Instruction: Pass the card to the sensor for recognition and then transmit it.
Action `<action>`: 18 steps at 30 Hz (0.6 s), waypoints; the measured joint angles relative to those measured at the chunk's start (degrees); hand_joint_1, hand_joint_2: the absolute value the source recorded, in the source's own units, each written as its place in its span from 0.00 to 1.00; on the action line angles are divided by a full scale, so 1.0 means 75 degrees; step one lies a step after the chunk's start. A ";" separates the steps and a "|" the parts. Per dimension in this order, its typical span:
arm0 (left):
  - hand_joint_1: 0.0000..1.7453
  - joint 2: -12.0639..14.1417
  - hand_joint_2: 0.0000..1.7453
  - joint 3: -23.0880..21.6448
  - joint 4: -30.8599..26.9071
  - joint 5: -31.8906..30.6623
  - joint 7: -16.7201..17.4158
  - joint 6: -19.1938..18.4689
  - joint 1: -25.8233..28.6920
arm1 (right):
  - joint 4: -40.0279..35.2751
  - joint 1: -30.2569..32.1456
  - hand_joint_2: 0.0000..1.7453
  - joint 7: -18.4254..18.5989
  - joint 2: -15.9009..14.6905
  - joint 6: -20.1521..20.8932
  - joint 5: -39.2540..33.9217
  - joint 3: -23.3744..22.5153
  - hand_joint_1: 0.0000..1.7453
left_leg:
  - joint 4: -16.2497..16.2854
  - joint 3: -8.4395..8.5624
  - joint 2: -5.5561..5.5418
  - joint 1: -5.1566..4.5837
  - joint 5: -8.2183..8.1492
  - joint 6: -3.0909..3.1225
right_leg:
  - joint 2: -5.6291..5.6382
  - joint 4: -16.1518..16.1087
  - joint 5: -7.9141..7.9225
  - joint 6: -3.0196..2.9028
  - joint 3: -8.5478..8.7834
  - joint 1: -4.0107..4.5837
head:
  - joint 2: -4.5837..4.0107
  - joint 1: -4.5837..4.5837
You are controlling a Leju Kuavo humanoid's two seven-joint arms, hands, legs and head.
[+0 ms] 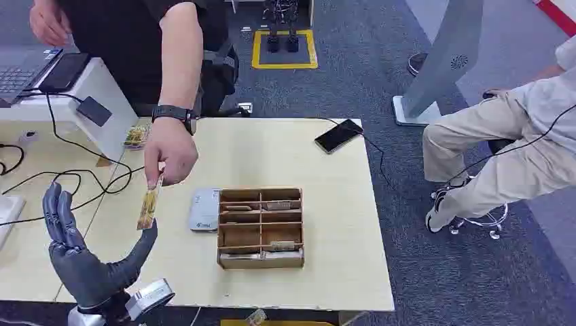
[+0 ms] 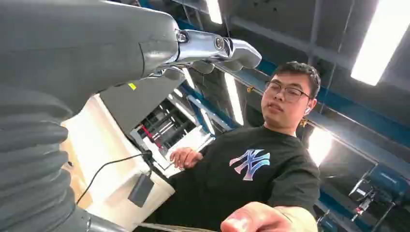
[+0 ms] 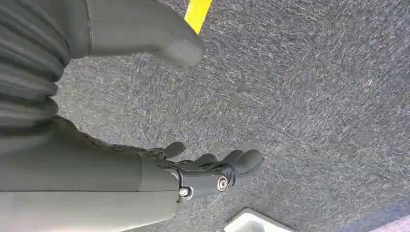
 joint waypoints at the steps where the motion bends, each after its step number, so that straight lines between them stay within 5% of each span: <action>1: 0.00 0.0000 1.00 0.0000 0.0000 0.0000 0.0000 0.0000 0.0000 | 0.0003 0.0000 1.00 0.0000 0.0000 0.0000 0.0000 0.0000 0.00 | 0.0000 0.0000 0.0000 0.0000 0.0000 0.0000 | 0.0000 0.0000 0.0000 0.0000 0.0000 0.0000 | 0.0000 0.0000; 18: 0.00 0.0000 1.00 0.0000 0.0000 0.0000 0.0000 0.0000 0.0000 | 0.0029 0.0000 1.00 -0.0003 -0.0006 0.0000 0.0000 0.0000 0.00 | 0.0000 0.0000 0.0000 0.0000 0.0000 0.0000 | 0.0000 0.0000 0.0000 0.0000 0.0000 0.0000 | 0.0000 0.0000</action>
